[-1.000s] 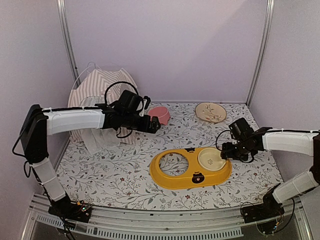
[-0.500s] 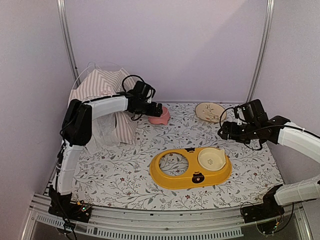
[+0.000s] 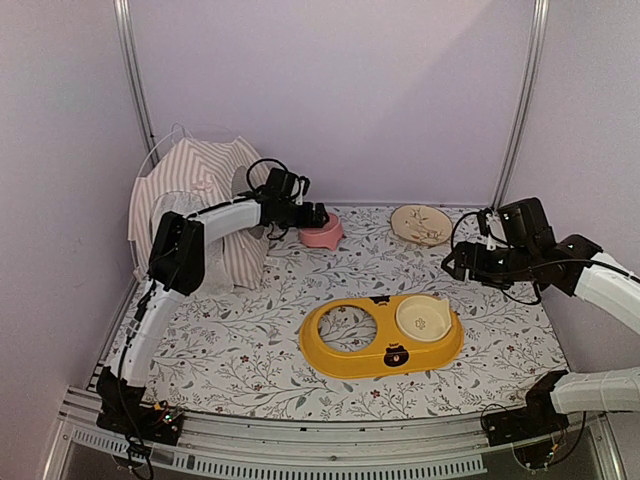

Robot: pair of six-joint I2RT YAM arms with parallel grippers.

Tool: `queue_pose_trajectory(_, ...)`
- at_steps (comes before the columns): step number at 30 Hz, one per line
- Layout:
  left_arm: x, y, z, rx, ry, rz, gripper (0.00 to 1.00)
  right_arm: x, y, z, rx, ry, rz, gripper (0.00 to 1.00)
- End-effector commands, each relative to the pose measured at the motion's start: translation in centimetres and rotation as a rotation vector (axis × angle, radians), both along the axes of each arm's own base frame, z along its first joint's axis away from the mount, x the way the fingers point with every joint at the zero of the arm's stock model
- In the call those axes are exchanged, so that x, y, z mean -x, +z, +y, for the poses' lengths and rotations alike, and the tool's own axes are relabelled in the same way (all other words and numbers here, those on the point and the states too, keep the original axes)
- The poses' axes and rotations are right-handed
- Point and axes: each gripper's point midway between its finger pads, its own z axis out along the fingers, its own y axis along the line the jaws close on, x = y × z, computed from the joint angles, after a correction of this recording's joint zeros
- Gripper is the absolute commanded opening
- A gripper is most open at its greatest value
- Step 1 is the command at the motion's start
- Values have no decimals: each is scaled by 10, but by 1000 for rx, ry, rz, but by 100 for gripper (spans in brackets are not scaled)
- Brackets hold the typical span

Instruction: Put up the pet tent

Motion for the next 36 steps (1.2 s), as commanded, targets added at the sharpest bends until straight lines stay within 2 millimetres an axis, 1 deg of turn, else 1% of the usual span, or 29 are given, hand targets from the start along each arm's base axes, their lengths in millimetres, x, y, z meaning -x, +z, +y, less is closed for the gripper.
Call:
queue_pose_trajectory(1,-14,20,-25,239,-94,-20,99,8,5,-4,10,-3,4,92)
queue_pose_trajectory(5,-10,12,-35,282,-116,15,99,8,5,-3,0,2,5,92)
queue_pose_trajectory(8,3,3,-47,295,-168,48,99,7,5,1,-13,10,2,92)
queue_pose_trajectory(16,51,-20,-82,246,-339,112,100,-4,12,20,-73,67,-31,93)
queue_pose_trajectory(21,82,-34,-102,226,-405,167,99,-14,5,36,-130,100,-38,93)
queue_pose_trajectory(23,95,-36,-112,224,-427,182,99,-21,4,43,-167,103,-56,94)
queue_pose_trajectory(30,138,-41,-142,224,-486,223,99,-49,-14,58,-243,82,-72,97)
queue_pose_trajectory(33,157,-46,-155,220,-514,237,99,-63,-23,58,-264,73,-75,98)
queue_pose_trajectory(36,175,-51,-166,211,-536,252,99,-74,-38,59,-301,81,-55,98)
